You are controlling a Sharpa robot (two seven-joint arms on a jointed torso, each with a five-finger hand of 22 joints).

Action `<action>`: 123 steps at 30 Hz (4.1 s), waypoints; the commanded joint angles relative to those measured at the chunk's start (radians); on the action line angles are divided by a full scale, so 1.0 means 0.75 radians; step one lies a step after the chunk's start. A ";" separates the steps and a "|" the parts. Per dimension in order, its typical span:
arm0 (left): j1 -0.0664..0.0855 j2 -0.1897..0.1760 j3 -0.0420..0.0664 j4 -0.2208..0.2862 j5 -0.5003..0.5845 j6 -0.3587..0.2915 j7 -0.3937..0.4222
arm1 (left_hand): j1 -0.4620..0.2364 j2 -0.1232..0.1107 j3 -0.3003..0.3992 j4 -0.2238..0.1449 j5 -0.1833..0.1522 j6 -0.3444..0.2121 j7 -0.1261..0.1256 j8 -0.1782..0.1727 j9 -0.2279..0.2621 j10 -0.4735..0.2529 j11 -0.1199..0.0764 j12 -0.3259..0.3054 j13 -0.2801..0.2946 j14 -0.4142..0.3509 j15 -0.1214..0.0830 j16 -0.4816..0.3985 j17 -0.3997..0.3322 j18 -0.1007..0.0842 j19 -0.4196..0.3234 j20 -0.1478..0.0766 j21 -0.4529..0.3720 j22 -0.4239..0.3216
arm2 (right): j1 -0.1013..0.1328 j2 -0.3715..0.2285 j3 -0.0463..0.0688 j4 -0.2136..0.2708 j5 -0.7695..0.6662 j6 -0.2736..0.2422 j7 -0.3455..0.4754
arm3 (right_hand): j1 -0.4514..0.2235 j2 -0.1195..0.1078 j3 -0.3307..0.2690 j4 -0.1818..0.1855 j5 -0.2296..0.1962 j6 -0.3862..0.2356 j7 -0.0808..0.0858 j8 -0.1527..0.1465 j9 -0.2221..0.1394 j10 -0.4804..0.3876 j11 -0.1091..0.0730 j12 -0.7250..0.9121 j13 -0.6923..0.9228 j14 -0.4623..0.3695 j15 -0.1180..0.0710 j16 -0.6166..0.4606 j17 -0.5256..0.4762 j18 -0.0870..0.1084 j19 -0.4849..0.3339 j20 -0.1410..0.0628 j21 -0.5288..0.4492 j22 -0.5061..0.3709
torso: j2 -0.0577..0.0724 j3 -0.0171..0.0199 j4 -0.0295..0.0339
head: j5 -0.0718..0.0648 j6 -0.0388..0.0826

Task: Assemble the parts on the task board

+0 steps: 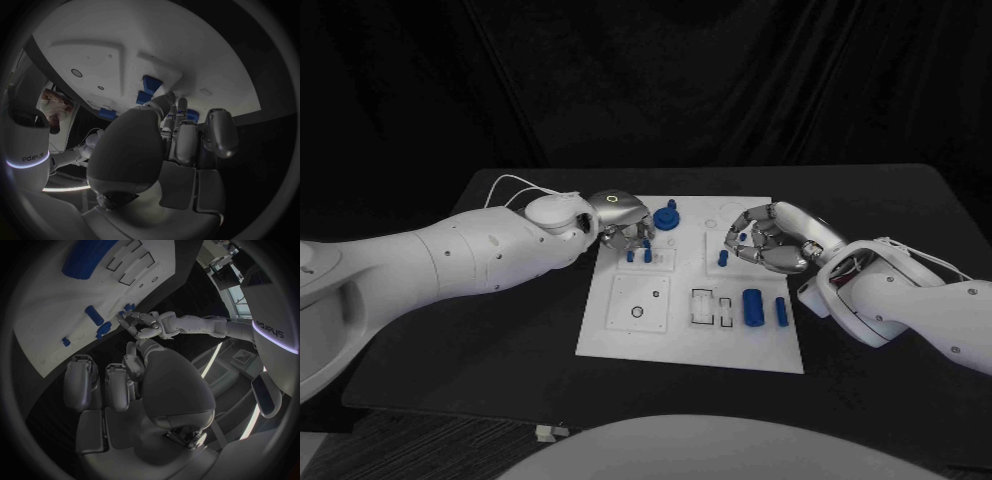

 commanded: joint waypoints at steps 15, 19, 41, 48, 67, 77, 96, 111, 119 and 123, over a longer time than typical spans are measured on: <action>-0.002 -0.043 0.001 0.051 -0.002 -0.178 0.105 | 0.019 -0.063 0.078 -0.049 0.022 -0.069 -0.045 -0.008 -0.029 -0.271 0.020 -0.049 0.000 -0.117 0.022 -0.060 -0.111 0.011 -0.105 0.020 -0.156 0.192 | -0.004 0.002 0.001 -0.005 0.001 0.014 -0.024 | 0.034 0.003 0.012 -0.020 0.023 0.001 0.003 -0.012 -0.014 0.011 -0.004 -0.003 -0.016 0.097 -0.001 0.003 0.086 0.020 0.015 0.000 0.006 0.271 | 0.000 0.0002 0.0006 | 0.003 0.000; -0.002 -0.044 0.001 0.058 -0.002 -0.200 0.120 | 0.026 -0.061 0.067 -0.054 0.022 -0.069 -0.047 -0.007 -0.030 -0.317 0.020 -0.034 0.006 -0.143 0.025 -0.066 -0.132 0.016 -0.129 0.023 -0.183 0.185 | -0.004 0.003 0.001 -0.005 0.001 0.016 -0.025 | 0.036 0.002 0.012 -0.022 0.024 0.001 0.003 -0.012 -0.014 0.011 -0.004 -0.002 -0.015 0.097 -0.001 0.003 0.086 0.020 0.015 0.000 0.007 0.271 | -0.001 0.0005 0.0007 | 0.002 0.000; -0.002 -0.033 0.001 0.071 -0.210 -0.084 0.029 | 0.057 -0.063 0.024 -0.080 0.055 -0.025 -0.052 0.000 -0.024 -0.408 -0.004 0.085 0.042 -0.199 0.018 -0.074 -0.184 0.030 -0.183 0.013 -0.244 0.169 | -0.005 0.003 0.001 -0.005 0.016 0.024 -0.025 | 0.036 0.002 0.012 -0.022 0.024 0.001 0.003 -0.012 -0.014 0.011 -0.004 -0.002 -0.015 0.097 -0.001 0.003 0.086 0.020 0.015 0.000 0.007 0.271 | 0.000 0.0006 -0.0017 | 0.002 0.000; -0.003 -0.028 0.001 0.068 -0.228 -0.057 0.007 | 0.067 -0.060 0.029 -0.095 0.072 -0.022 -0.032 0.000 -0.024 -0.425 -0.013 0.099 0.043 -0.204 0.013 -0.075 -0.186 0.031 -0.189 0.009 -0.243 0.169 | -0.006 0.003 0.001 -0.005 0.019 0.026 -0.024 | 0.036 0.002 0.012 -0.022 0.024 0.001 0.003 -0.012 -0.014 0.011 -0.004 -0.002 -0.015 0.097 -0.001 0.003 0.086 0.020 0.015 0.000 0.007 0.271 | 0.001 0.0000 0.0004 | -0.001 0.000; -0.013 0.012 0.001 0.036 -0.231 -0.052 -0.002 | 0.028 -0.021 0.034 -0.071 0.045 0.035 -0.002 0.022 -0.013 -0.410 -0.023 0.150 0.042 -0.188 0.005 -0.061 -0.168 0.025 -0.177 0.007 -0.210 0.174 | -0.007 0.002 0.001 -0.002 0.020 0.028 -0.023 | 0.036 0.002 0.012 -0.022 0.024 0.001 0.003 -0.012 -0.014 0.011 -0.004 -0.002 -0.015 0.097 -0.001 0.003 0.086 0.020 0.015 0.000 0.007 0.271 | 0.000 -0.0002 -0.0005 | 0.000 0.000; -0.018 0.015 0.001 0.030 -0.231 -0.046 0.009 | 0.015 -0.010 0.043 -0.059 0.040 0.095 0.008 0.046 0.000 -0.392 -0.029 0.163 0.032 -0.184 0.001 -0.061 -0.172 0.024 -0.172 0.005 -0.205 0.175 | -0.008 0.002 0.001 -0.002 0.020 0.029 -0.024 | 0.039 0.001 0.012 -0.026 0.023 0.002 0.004 -0.012 -0.015 0.010 -0.003 -0.005 -0.018 0.097 -0.001 0.002 0.085 0.020 0.014 0.000 0.006 0.271 | 0.000 0.0000 -0.0003 | 0.000 0.000; -0.019 -0.010 0.001 0.032 -0.231 -0.137 0.014 | -0.037 0.008 0.048 -0.013 0.040 0.207 0.018 0.091 0.038 -0.317 -0.029 0.171 -0.004 -0.136 -0.002 -0.044 -0.131 0.012 -0.122 0.002 -0.146 0.189 | -0.009 0.004 0.001 -0.004 0.020 0.030 -0.026 | 0.038 0.001 0.011 -0.026 0.022 0.002 0.004 -0.012 -0.015 0.010 -0.003 -0.006 -0.020 0.096 -0.001 0.001 0.084 0.020 0.014 0.000 0.005 0.271 | 0.000 -0.0001 0.0004 | 0.005 0.000; -0.019 -0.050 0.001 0.041 -0.051 -0.356 0.088 | -0.074 0.016 0.047 0.033 0.041 0.200 0.000 0.074 0.050 -0.231 -0.048 0.165 -0.042 -0.069 -0.023 -0.025 -0.068 -0.001 -0.059 -0.013 -0.079 0.207 | -0.009 0.006 0.001 -0.012 0.020 0.042 -0.035 | 0.038 0.001 0.011 -0.026 0.022 0.002 0.004 -0.012 -0.015 0.010 -0.003 -0.006 -0.020 0.096 -0.001 0.001 0.084 0.020 0.014 0.000 0.005 0.271 | 0.000 -0.0004 0.0002 | 0.004 0.000; -0.019 -0.067 0.001 0.033 0.052 -0.346 0.128 | -0.077 0.016 0.043 0.038 0.044 0.204 0.005 0.074 0.053 -0.232 -0.042 0.158 -0.048 -0.069 -0.021 -0.029 -0.077 0.000 -0.060 -0.014 -0.087 0.205 | -0.009 0.009 0.001 -0.017 0.020 0.050 -0.042 | 0.037 0.002 0.011 -0.026 0.021 0.001 0.005 -0.013 -0.016 0.007 -0.002 -0.011 -0.026 0.096 -0.001 0.001 0.082 0.021 0.013 0.000 0.003 0.270 | 0.000 -0.0004 0.0002 | 0.005 0.000; -0.019 -0.069 0.001 0.030 0.066 -0.326 0.134 | -0.071 0.008 0.040 0.034 0.041 0.197 0.003 0.069 0.052 -0.239 -0.045 0.150 -0.054 -0.074 -0.022 -0.035 -0.088 0.002 -0.064 -0.014 -0.099 0.202 | -0.010 0.012 0.001 -0.020 0.020 0.053 -0.043 | 0.037 0.002 0.011 -0.026 0.021 0.001 0.005 -0.013 -0.016 0.007 -0.002 -0.011 -0.026 0.096 -0.001 0.001 0.082 0.021 0.013 0.000 0.003 0.270 | -0.002 -0.0001 0.0000 | 0.006 0.000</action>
